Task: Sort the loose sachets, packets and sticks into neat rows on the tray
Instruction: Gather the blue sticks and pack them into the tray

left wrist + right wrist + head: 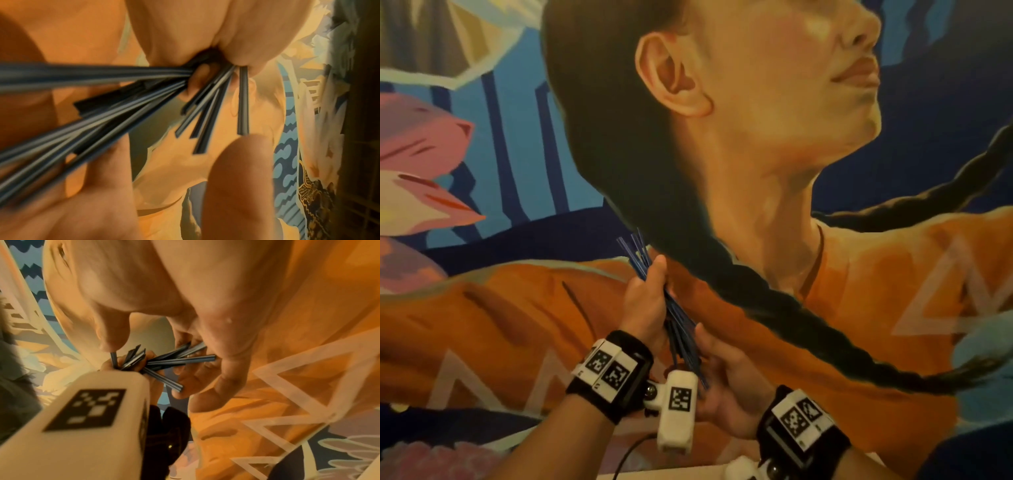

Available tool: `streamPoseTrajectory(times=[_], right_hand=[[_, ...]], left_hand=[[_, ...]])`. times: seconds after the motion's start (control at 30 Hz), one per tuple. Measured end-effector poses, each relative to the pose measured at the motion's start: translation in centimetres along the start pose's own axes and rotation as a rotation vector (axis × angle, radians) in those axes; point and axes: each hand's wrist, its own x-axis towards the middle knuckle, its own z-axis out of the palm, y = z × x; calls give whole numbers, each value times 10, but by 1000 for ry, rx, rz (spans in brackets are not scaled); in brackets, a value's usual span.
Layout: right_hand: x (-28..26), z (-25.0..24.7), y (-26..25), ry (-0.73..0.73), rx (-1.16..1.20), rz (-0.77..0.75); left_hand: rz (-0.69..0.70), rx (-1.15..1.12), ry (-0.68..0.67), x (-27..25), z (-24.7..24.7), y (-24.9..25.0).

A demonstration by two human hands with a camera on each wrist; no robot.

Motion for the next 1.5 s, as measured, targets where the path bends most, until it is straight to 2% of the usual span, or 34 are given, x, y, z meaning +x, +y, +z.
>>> streamPoseTrajectory(times=[0.37,0.53,0.73,0.9,1.03,1.13,1.23,1.37,1.5], right_hand=[[11,26,-28,-85,30,-10],[9,36,-39,-100,3,-15],[18,39,-46,-109,-94,-22],[18,38,-45,-88,-83,-11],[15,44,-47,-105,-63,-85],[21,48,-45,-102,-179,-159],[30,46,-46,-1,-312,-217],[30,45,-54,63,-549,-207],[35,50,-55,182,-810,-220]], left_hand=[[97,105,-72,10,3,32],[191,163,36,11,9,40],[149,70,107,14,11,43],[155,15,53,13,13,47],[177,34,22,13,10,50],[220,39,47,15,12,54],[236,-54,25,17,14,56],[133,-218,-7,16,11,60],[41,-349,-116,17,7,65]])
